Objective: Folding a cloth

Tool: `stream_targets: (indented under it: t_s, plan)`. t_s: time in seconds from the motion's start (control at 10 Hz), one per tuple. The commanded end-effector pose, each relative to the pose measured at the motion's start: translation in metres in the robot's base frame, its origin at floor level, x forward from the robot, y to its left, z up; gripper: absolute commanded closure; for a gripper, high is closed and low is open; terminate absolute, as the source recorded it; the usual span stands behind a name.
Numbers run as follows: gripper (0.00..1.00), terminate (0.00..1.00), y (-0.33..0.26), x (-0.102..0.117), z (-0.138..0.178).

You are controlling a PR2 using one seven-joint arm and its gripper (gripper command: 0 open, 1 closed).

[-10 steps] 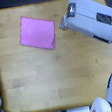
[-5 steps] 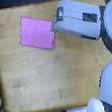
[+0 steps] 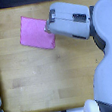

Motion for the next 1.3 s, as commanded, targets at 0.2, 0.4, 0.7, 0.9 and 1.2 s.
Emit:
stream_targets:
  t_s: [0.2,0.4,0.7,0.9,1.2]
  plan:
    - [0.0,0.0,0.011,0.008,-0.056]
    - [0.0,0.0,0.011,0.013,-0.065]
    - [0.0,0.0,0.01,0.012,-0.077]
    - [1.0,0.0,0.01,0.013,-0.074]
    - [1.0,0.0,0.01,0.015,-0.071]
